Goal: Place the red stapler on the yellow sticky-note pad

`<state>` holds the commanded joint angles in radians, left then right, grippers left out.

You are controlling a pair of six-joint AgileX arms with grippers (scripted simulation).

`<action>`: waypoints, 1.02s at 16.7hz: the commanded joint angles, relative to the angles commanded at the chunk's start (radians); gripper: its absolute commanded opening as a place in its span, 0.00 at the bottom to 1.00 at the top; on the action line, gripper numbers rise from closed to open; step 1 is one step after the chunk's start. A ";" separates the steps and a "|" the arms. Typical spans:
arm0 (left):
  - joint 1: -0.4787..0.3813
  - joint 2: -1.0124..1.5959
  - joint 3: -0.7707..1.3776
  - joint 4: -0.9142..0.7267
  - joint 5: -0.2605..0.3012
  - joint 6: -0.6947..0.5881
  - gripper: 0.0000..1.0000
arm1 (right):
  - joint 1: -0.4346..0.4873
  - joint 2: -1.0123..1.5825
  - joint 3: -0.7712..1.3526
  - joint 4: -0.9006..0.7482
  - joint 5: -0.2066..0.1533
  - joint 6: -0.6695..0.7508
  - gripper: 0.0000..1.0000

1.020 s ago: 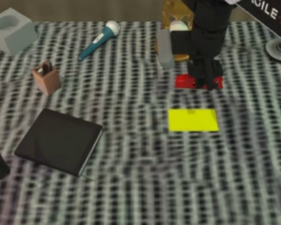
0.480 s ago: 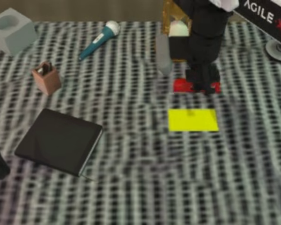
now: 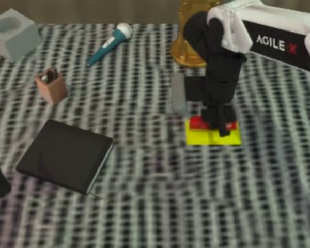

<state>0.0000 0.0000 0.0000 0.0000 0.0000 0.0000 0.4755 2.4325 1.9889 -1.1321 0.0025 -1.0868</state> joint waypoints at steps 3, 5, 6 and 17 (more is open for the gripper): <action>0.000 0.000 0.000 0.000 0.000 0.000 1.00 | 0.000 0.001 -0.009 0.009 0.000 0.000 0.00; 0.000 0.000 0.000 0.000 0.000 0.000 1.00 | 0.000 0.001 -0.009 0.009 0.000 0.000 0.08; 0.000 0.000 0.000 0.000 0.000 0.000 1.00 | 0.000 0.001 -0.009 0.009 0.000 0.000 0.15; 0.000 0.000 0.000 0.000 0.000 0.000 1.00 | 0.000 0.001 -0.009 0.009 0.000 0.000 0.98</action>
<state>0.0000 0.0000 0.0000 0.0000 0.0000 0.0000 0.4759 2.4333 1.9801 -1.1231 0.0026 -1.0872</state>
